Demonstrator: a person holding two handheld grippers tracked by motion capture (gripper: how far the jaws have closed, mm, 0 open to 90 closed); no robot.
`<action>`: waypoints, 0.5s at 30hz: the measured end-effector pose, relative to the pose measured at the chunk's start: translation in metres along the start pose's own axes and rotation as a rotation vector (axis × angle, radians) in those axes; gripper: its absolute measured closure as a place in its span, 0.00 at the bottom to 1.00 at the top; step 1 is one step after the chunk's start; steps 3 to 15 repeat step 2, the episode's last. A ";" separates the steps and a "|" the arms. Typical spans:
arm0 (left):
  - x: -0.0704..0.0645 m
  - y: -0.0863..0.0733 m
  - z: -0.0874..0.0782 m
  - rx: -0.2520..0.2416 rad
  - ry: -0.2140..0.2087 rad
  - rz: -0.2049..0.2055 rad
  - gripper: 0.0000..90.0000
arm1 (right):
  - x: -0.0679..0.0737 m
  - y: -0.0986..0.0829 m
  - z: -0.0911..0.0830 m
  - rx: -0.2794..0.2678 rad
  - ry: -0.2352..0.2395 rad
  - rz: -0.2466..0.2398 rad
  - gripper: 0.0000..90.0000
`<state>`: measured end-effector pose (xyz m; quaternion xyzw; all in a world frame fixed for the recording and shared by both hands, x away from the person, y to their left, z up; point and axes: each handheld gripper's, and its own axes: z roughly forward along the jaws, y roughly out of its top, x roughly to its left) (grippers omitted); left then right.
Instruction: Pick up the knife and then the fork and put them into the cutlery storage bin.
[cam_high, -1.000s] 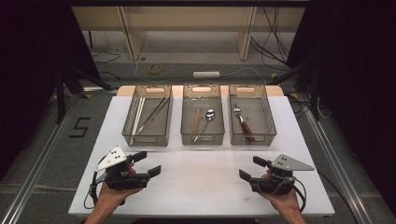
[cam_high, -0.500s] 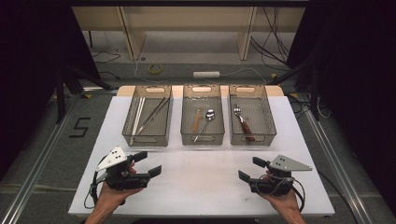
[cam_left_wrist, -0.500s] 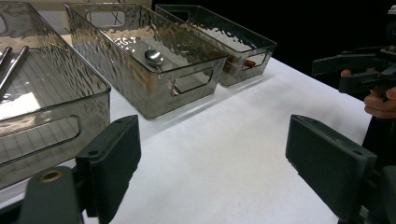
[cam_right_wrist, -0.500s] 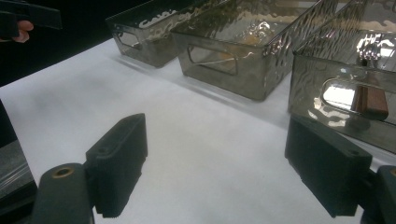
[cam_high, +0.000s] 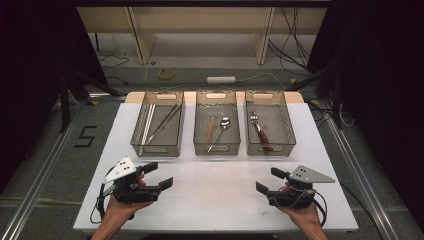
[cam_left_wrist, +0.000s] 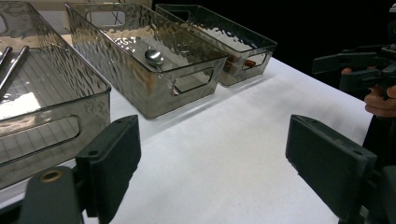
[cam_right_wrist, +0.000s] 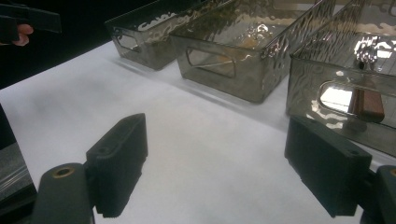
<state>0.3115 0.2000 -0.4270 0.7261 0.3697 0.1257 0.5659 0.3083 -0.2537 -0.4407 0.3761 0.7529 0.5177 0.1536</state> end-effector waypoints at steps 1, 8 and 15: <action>0.000 0.000 0.000 0.000 0.001 -0.002 0.19 | 0.000 0.000 0.000 0.000 0.000 0.001 0.25; 0.000 0.000 0.000 0.000 0.001 -0.004 0.20 | 0.000 0.000 0.000 -0.001 -0.001 -0.001 0.25; 0.000 0.000 0.000 0.000 0.001 -0.004 0.20 | 0.000 0.000 0.000 -0.001 -0.001 -0.001 0.25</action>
